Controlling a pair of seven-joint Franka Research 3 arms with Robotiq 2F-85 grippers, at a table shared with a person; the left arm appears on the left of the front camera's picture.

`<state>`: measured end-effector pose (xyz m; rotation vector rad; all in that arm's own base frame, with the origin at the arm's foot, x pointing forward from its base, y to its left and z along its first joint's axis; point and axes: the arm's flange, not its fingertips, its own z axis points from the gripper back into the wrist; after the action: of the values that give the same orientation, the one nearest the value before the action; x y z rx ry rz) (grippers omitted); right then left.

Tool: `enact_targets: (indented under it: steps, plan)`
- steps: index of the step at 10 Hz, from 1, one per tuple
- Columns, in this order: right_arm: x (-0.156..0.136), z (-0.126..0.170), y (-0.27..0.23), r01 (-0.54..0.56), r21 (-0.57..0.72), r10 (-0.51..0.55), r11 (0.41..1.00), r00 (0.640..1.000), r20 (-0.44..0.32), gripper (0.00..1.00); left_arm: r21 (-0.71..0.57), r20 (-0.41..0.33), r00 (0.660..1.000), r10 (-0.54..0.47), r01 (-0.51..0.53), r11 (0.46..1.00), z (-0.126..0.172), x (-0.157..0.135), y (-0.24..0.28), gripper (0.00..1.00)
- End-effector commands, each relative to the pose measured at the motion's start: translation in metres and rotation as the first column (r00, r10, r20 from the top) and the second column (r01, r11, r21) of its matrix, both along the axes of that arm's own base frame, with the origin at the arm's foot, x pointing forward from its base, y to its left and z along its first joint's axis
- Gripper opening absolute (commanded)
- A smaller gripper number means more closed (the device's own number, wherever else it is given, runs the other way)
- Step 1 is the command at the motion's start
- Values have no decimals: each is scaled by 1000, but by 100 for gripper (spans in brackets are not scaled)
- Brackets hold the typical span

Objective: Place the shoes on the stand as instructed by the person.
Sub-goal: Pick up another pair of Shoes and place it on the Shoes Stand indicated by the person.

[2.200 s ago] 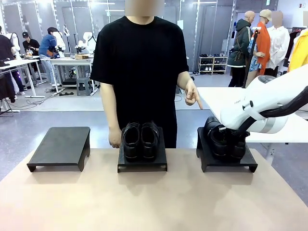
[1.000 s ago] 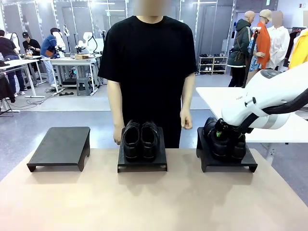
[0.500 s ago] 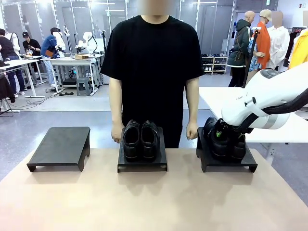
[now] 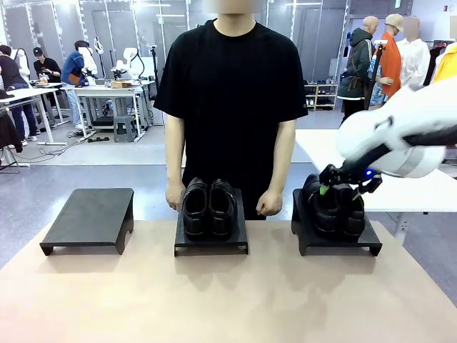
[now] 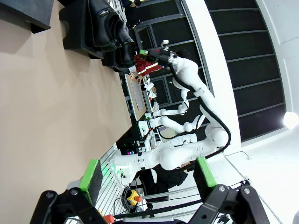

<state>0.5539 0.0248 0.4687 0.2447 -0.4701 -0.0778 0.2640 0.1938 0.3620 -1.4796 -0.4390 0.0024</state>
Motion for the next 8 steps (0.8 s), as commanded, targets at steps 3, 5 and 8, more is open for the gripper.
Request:
enact_targets:
  steps: [3,5,8]
  plan:
    - [-97,66,-90,-10,304,42,953,994,-98,95,-7,18,1000,-8,8,1000,1,-3,-1,100]
    - [-145,65,-140,-19,522,89,853,990,-111,95,-7,18,1000,-8,8,1000,1,-3,-1,100]
    - [-219,29,-210,-84,763,157,641,987,-23,95,-7,18,1000,-8,8,1000,1,-3,-1,100]
